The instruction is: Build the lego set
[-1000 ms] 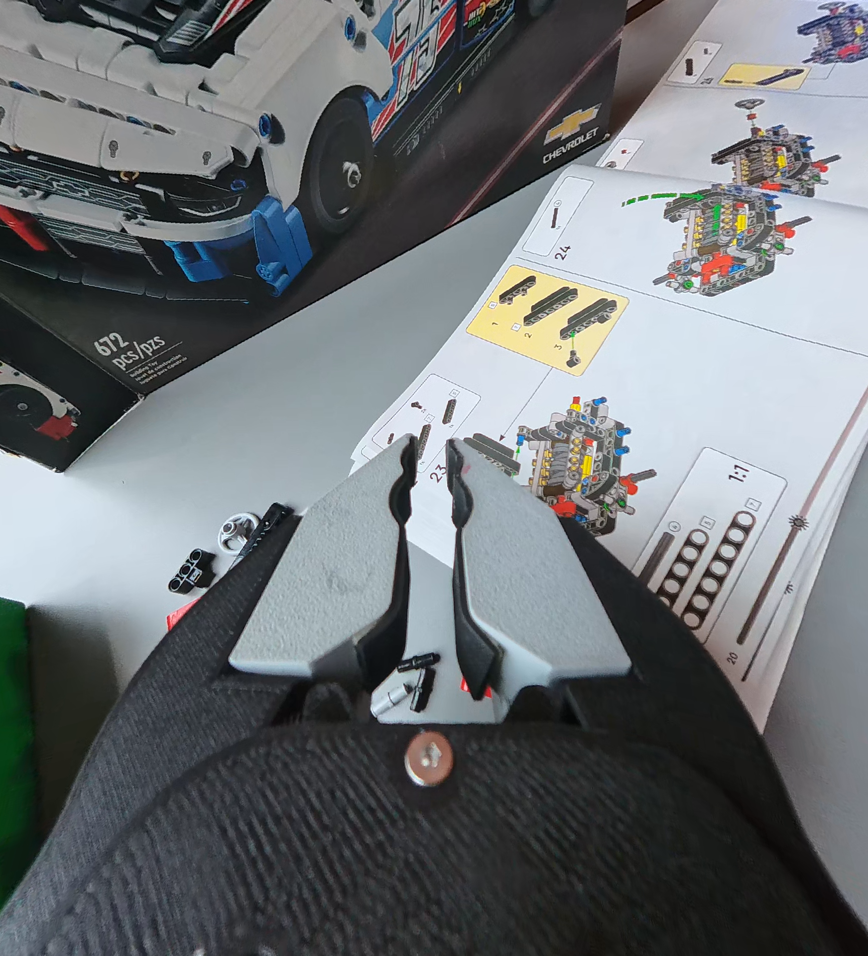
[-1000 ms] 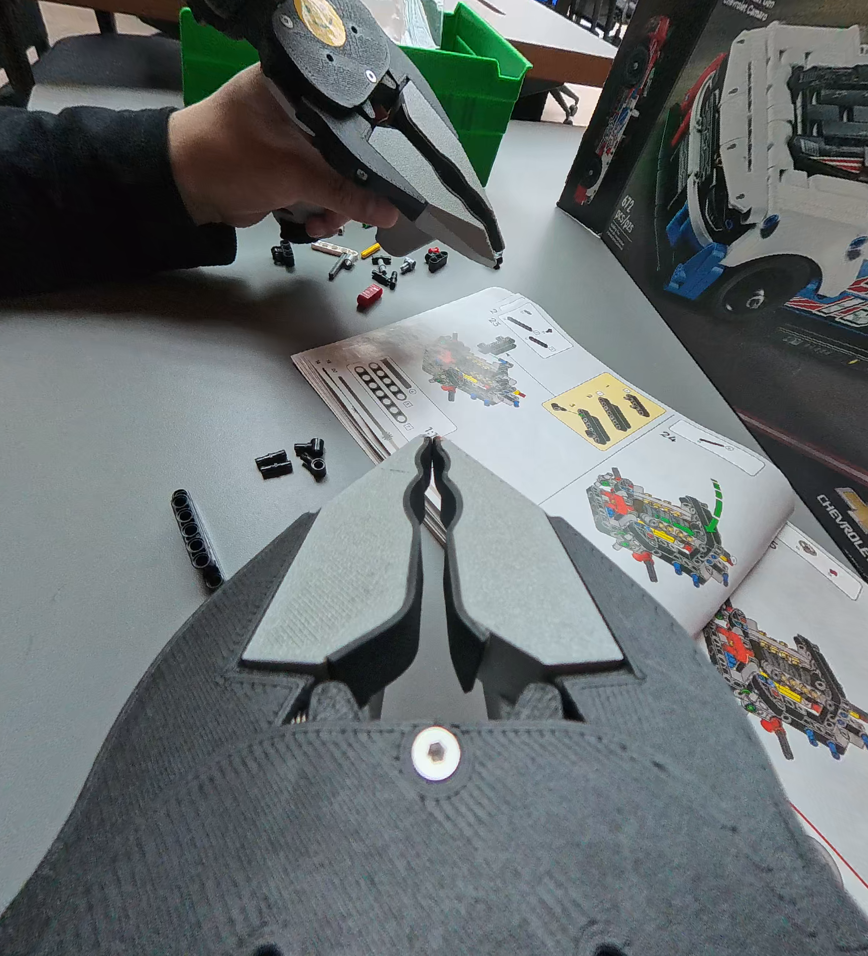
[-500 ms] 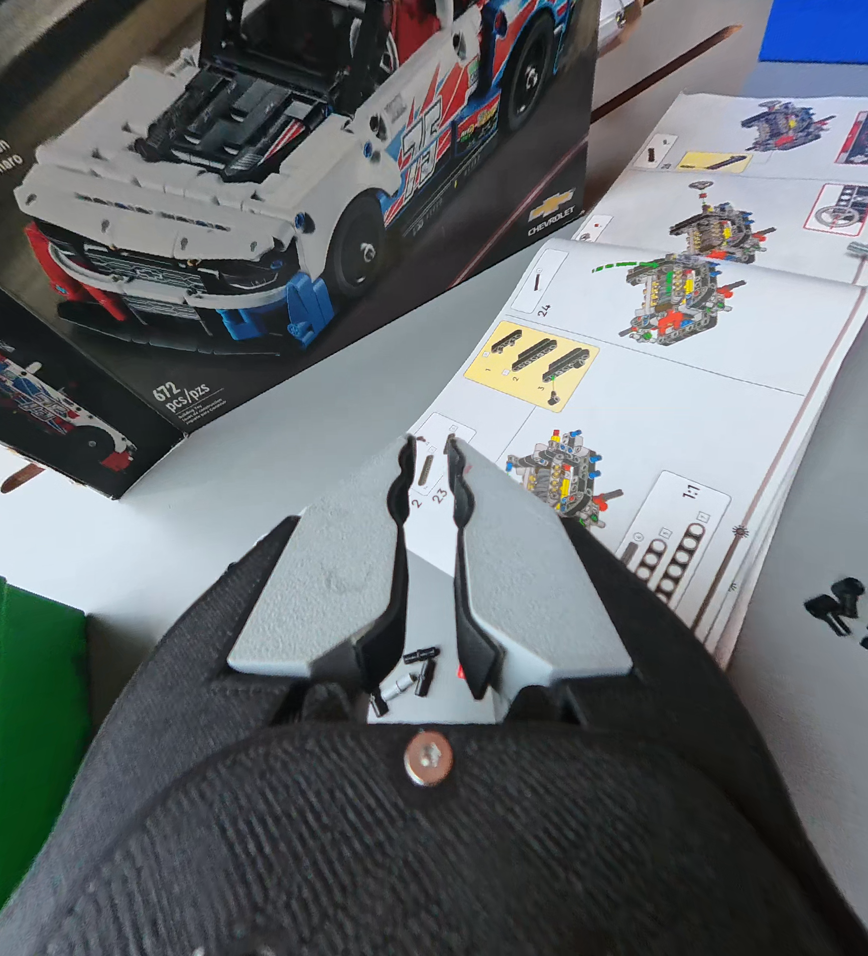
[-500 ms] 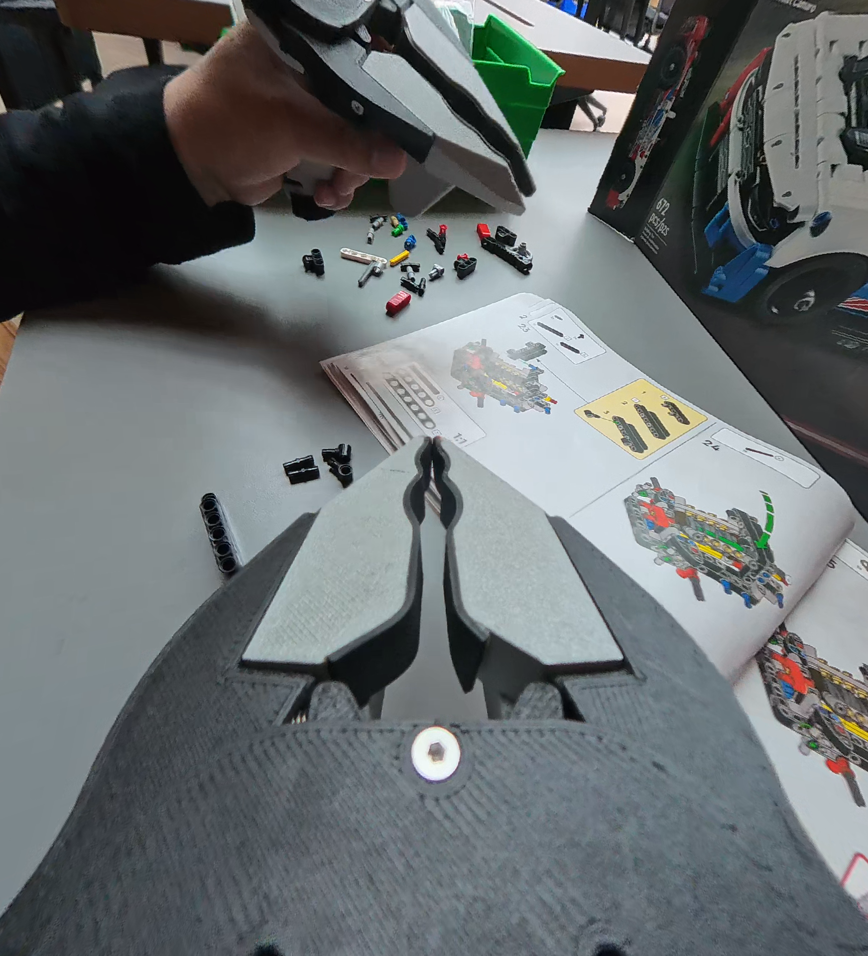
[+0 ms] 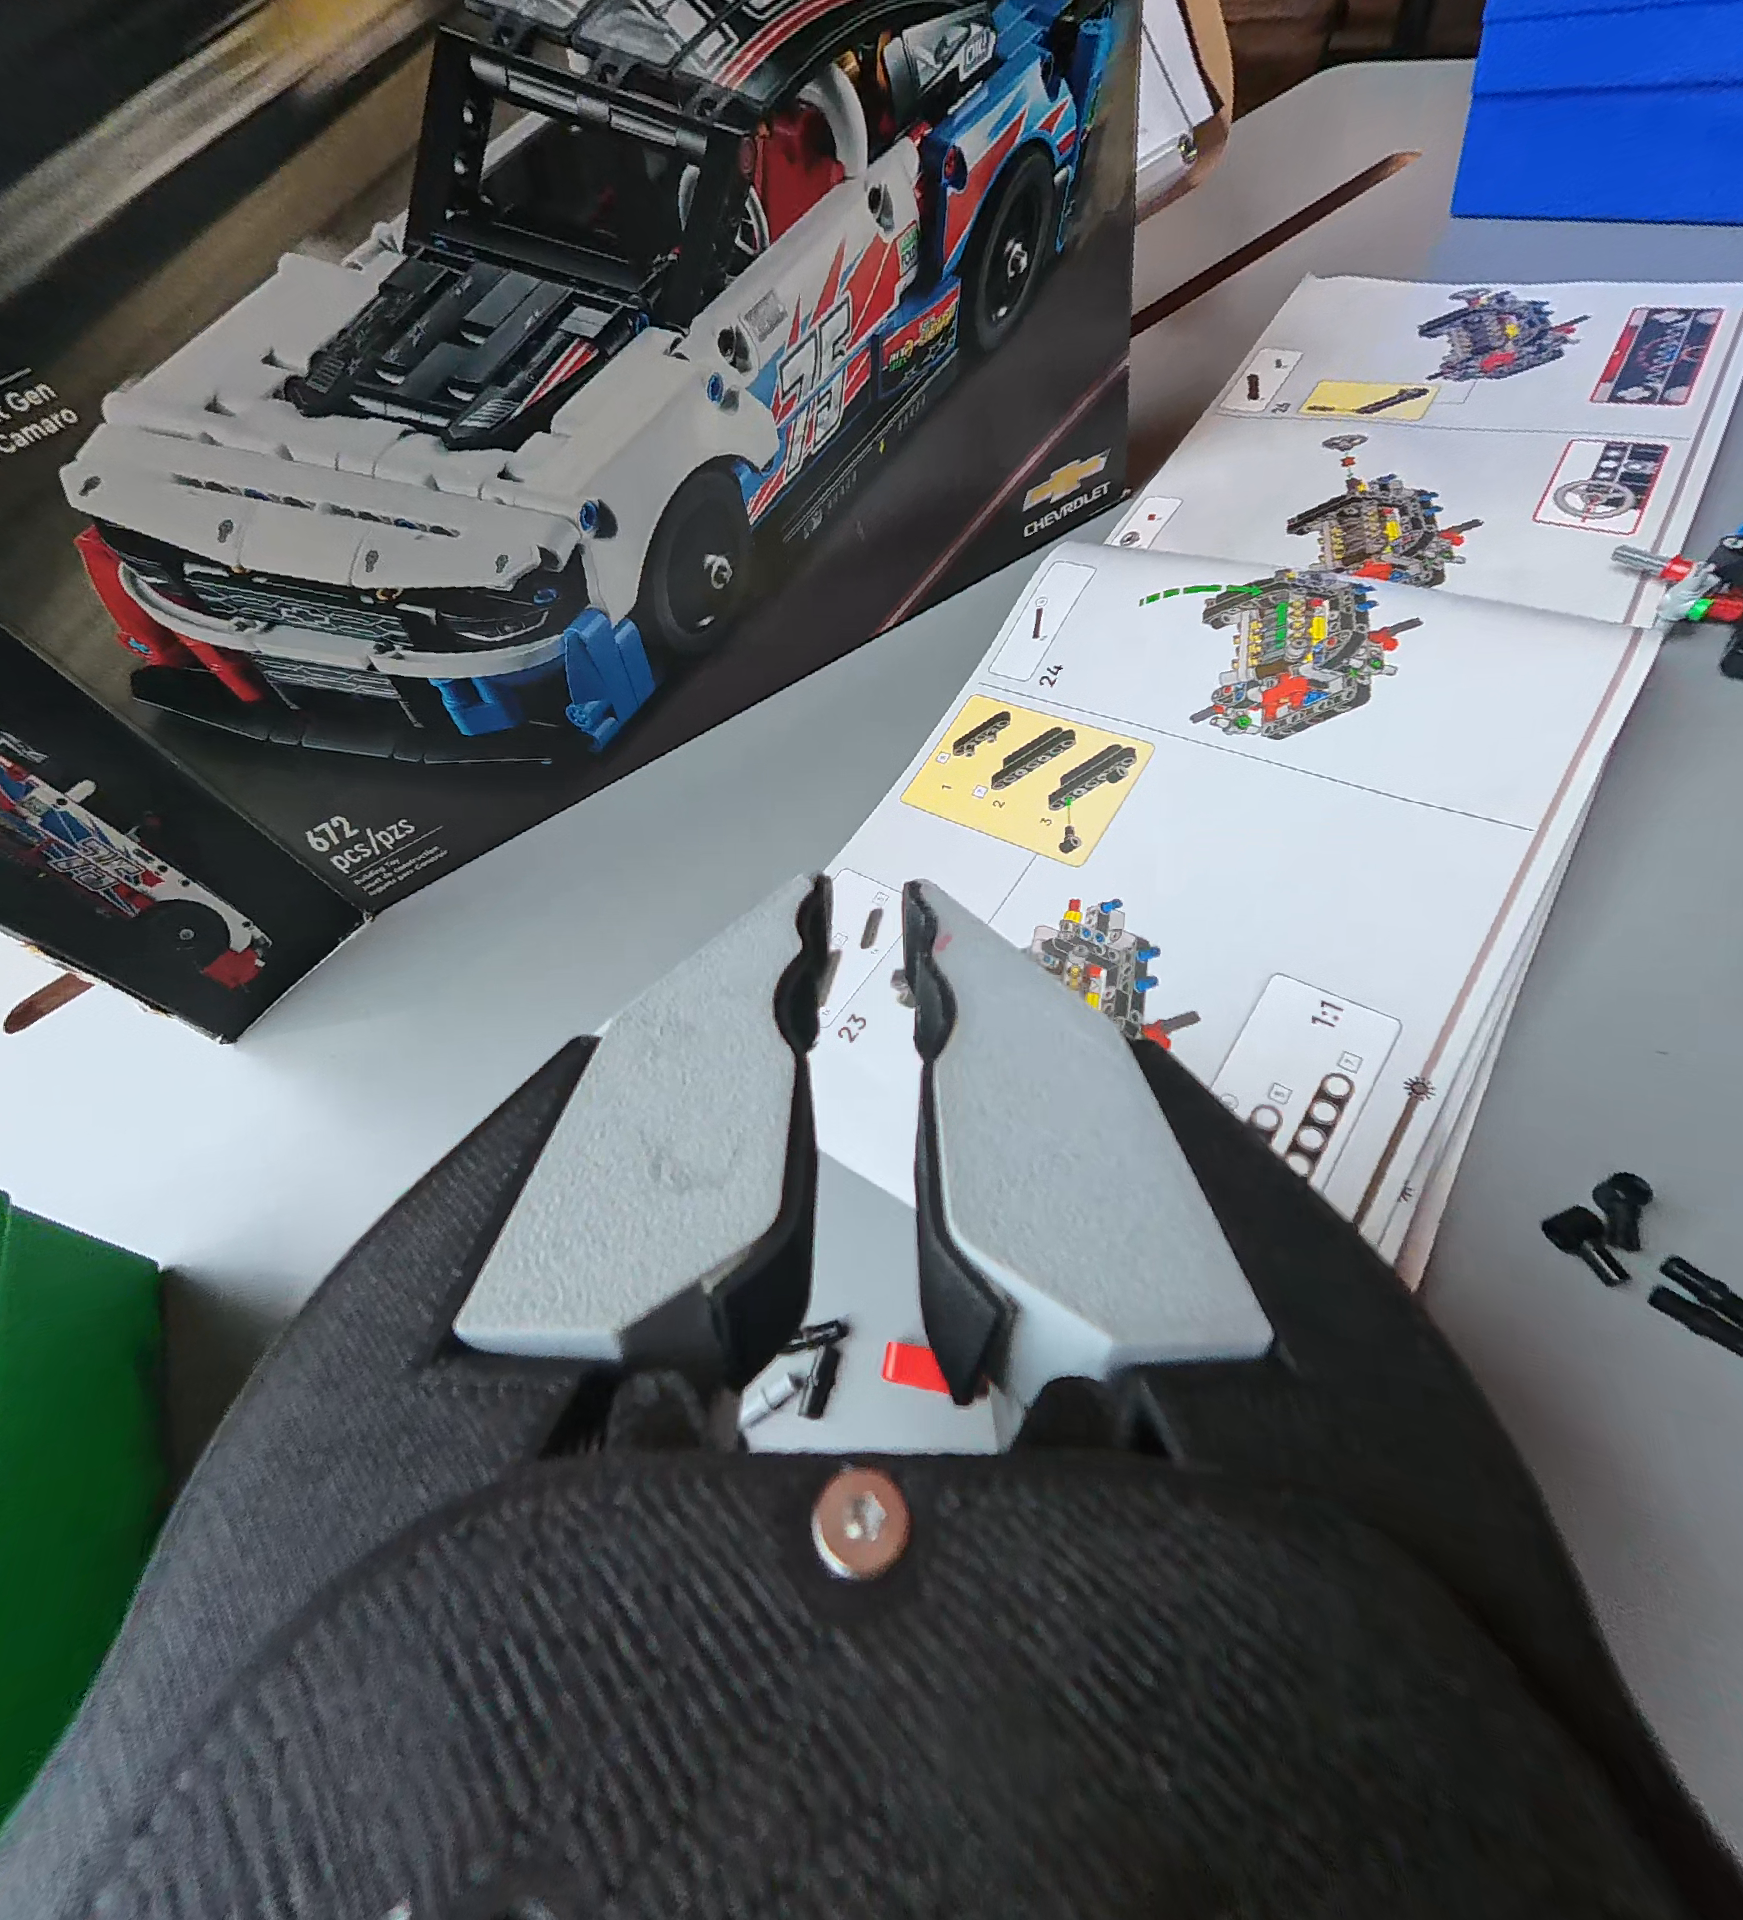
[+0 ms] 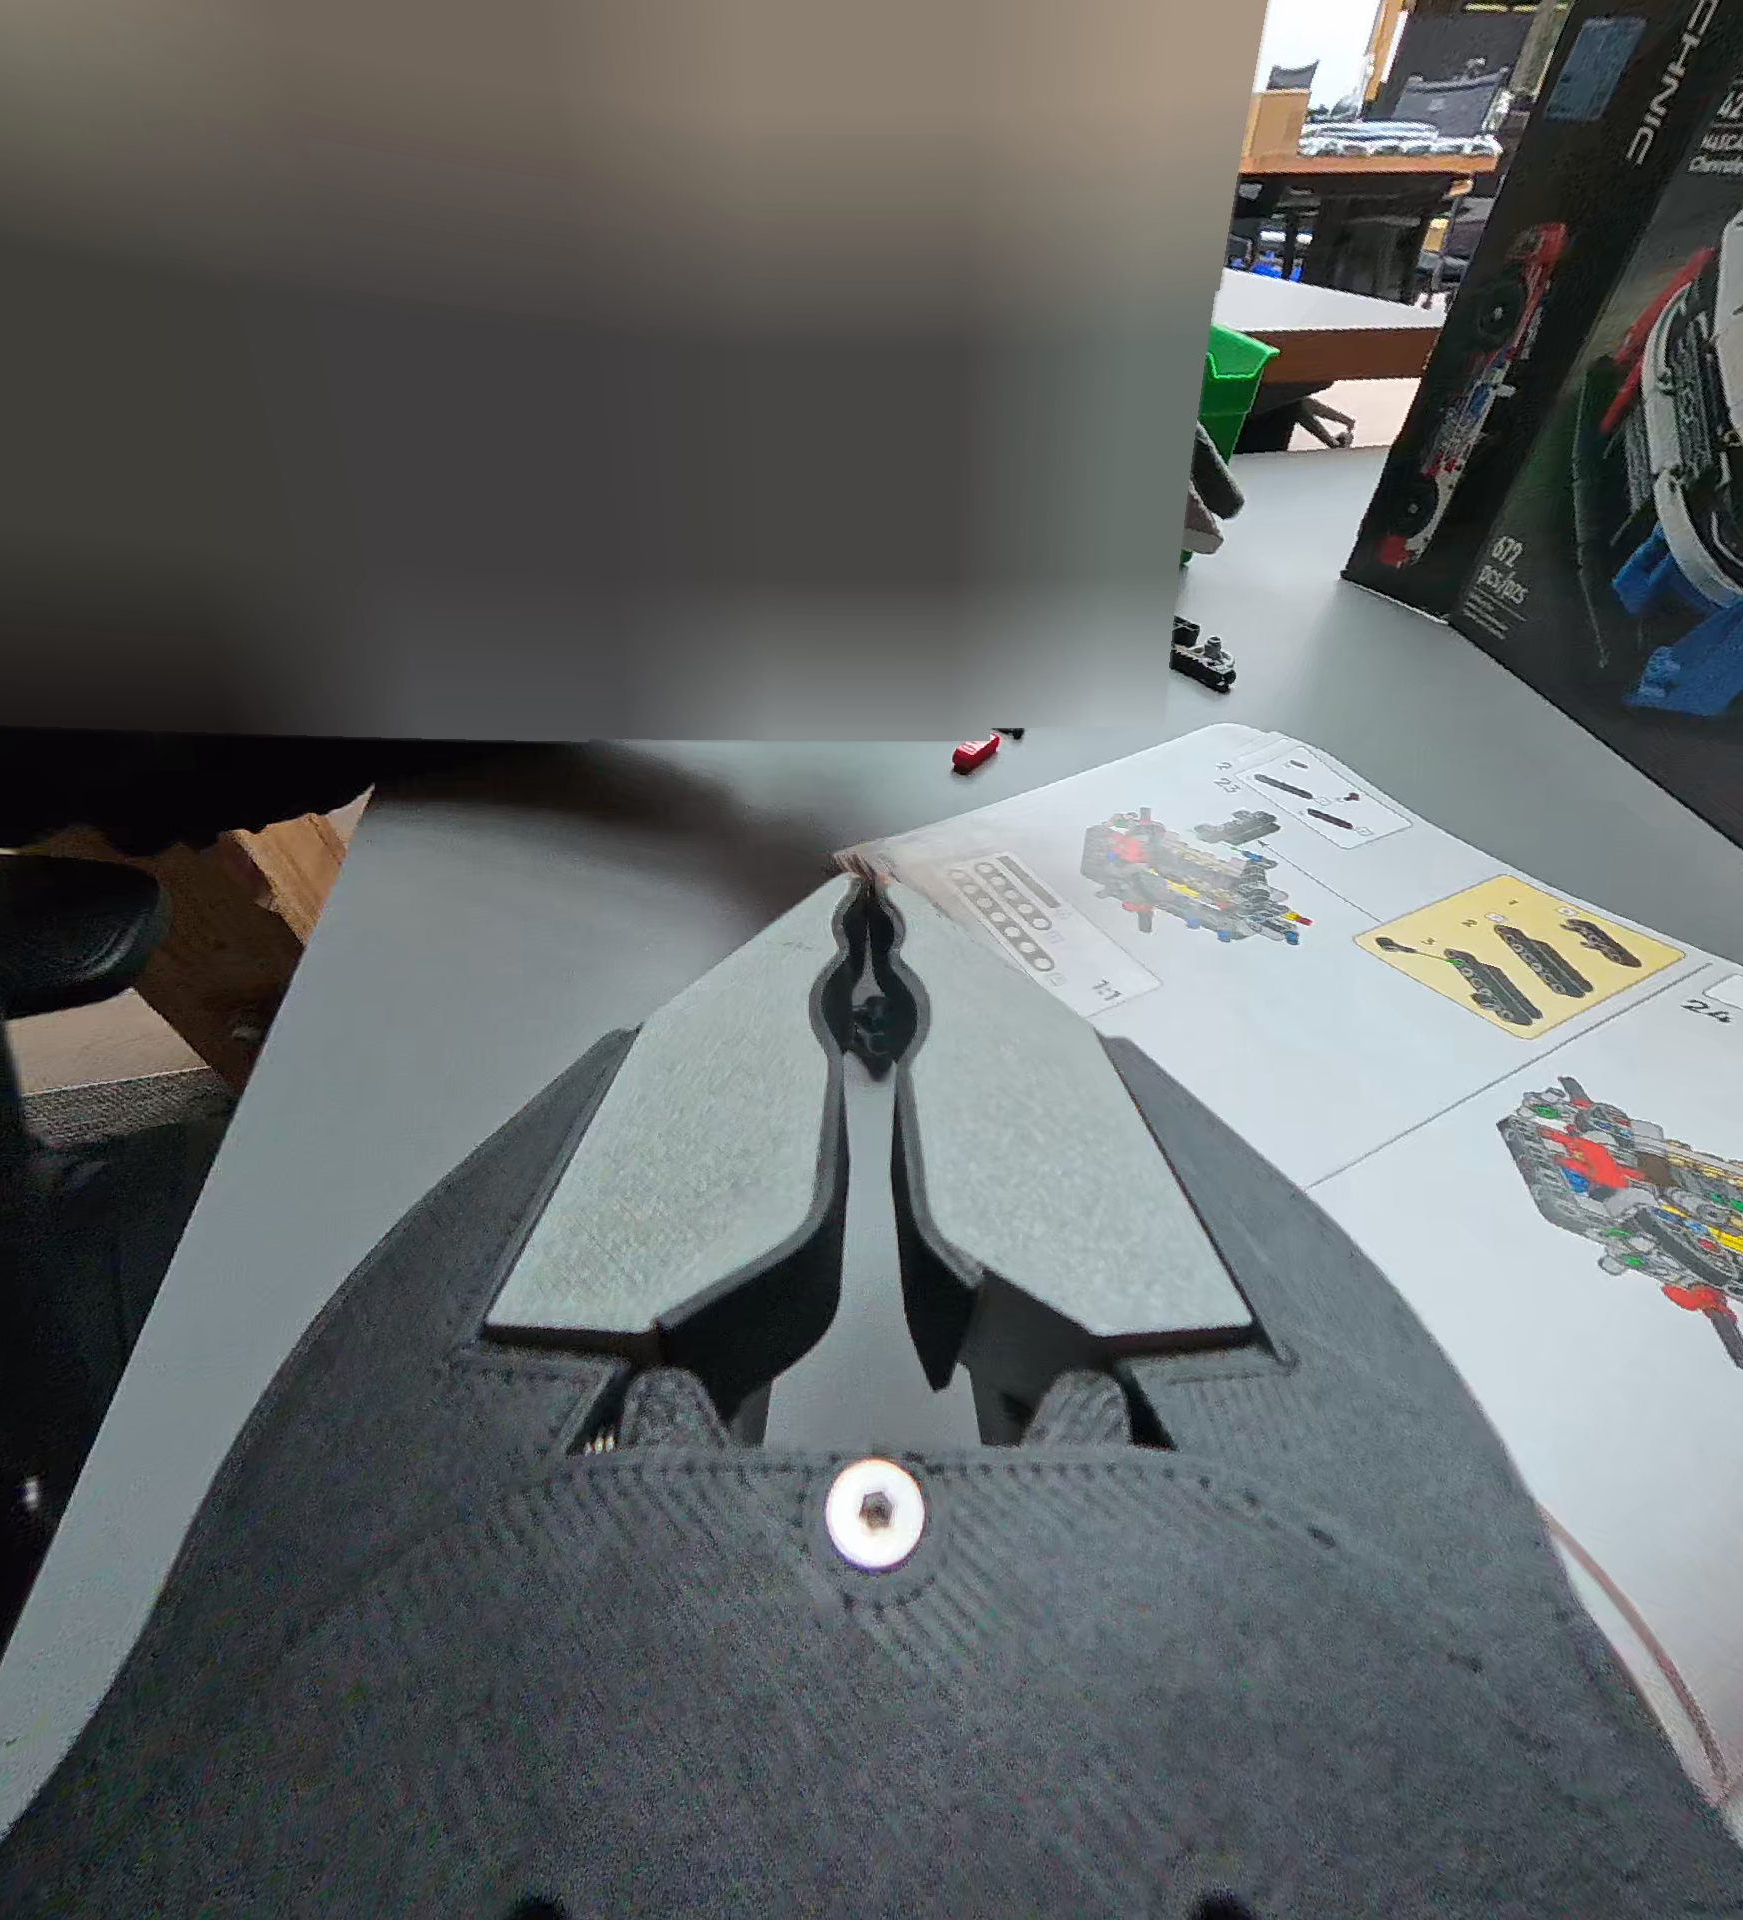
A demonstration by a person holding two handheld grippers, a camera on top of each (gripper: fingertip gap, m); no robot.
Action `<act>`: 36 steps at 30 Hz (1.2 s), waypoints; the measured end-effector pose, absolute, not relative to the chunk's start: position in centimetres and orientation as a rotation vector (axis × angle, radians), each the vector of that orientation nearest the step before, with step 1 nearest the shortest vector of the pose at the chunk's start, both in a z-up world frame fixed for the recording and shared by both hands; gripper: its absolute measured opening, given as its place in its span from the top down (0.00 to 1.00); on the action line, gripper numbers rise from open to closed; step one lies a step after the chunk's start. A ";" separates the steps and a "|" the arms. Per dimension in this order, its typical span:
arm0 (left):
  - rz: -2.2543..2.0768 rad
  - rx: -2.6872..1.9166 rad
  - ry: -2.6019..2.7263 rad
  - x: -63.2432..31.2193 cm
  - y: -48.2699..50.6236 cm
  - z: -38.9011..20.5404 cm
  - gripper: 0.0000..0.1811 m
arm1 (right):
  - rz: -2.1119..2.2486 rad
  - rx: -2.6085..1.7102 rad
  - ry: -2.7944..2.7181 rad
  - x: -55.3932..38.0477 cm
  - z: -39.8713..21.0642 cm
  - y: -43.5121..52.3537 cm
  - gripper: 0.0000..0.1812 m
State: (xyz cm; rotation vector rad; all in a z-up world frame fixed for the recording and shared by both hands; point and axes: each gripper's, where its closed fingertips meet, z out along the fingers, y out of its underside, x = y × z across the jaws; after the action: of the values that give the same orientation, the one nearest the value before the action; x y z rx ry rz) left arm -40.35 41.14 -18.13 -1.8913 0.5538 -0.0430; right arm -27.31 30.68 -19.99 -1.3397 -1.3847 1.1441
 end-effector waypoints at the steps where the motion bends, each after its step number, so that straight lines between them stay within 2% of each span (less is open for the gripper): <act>1: -0.050 -1.886 0.548 -40.3 41.2 -18.1 0.94 | 1.156 -1.326 -1.386 -27.2 -19.8 30.4 1.00; 17: -0.103 -1.911 0.412 -42.5 42.1 -19.4 0.96 | 1.375 -1.333 -1.341 -26.7 -19.0 28.8 0.99; 36: -0.129 -1.956 0.364 -43.8 42.7 -20.8 0.96 | 1.190 -1.345 -1.369 -26.9 -19.7 30.3 0.98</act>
State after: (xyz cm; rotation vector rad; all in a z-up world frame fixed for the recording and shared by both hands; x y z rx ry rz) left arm -43.78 42.71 -20.82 -1.9562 0.3637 -0.1294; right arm -26.89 30.29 -19.69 -1.3454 -1.3690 1.1896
